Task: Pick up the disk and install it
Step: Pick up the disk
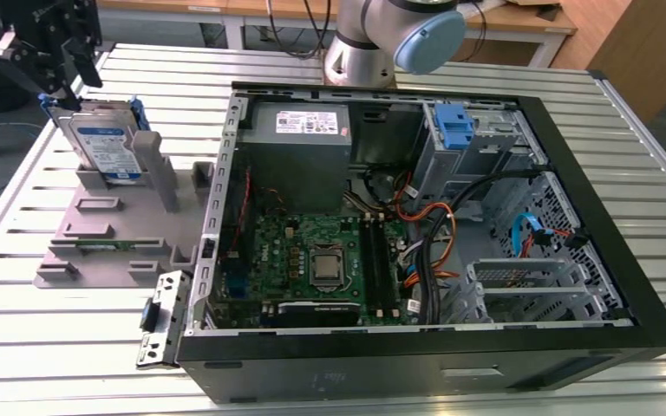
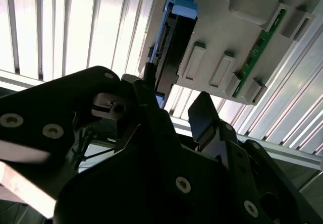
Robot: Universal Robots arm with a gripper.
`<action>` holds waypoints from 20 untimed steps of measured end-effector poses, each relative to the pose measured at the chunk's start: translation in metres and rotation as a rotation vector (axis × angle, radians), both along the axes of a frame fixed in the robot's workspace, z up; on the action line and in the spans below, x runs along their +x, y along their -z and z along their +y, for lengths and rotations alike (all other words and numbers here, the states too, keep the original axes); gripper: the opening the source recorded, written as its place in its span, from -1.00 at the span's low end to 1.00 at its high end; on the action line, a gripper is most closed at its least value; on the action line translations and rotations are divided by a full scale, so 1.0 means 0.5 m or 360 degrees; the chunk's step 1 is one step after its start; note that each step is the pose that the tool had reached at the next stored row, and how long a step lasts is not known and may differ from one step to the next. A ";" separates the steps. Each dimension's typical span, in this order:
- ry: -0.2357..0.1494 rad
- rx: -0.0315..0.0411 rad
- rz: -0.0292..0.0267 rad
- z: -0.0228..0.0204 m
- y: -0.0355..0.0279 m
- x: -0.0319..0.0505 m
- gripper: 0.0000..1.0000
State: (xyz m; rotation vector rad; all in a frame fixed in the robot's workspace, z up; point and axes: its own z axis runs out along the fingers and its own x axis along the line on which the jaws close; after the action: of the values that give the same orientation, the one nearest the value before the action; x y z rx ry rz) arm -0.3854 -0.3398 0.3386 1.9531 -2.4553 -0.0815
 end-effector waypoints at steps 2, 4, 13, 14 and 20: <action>-0.0016 0.0000 -0.00053 0.0006 0.005 0.000 0.06; -0.0041 0.0000 -0.00063 0.0020 0.008 0.000 0.06; -0.0206 0.0001 -0.00073 0.0034 0.019 -0.001 0.06; -0.0221 0.0003 -0.00073 0.0035 0.019 -0.001 0.06; -0.0270 0.0042 -0.00105 0.0036 0.022 -0.001 0.06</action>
State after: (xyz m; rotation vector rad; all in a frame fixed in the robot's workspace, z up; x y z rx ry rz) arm -0.3857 -0.3380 0.3276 2.1657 -2.2925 -0.1071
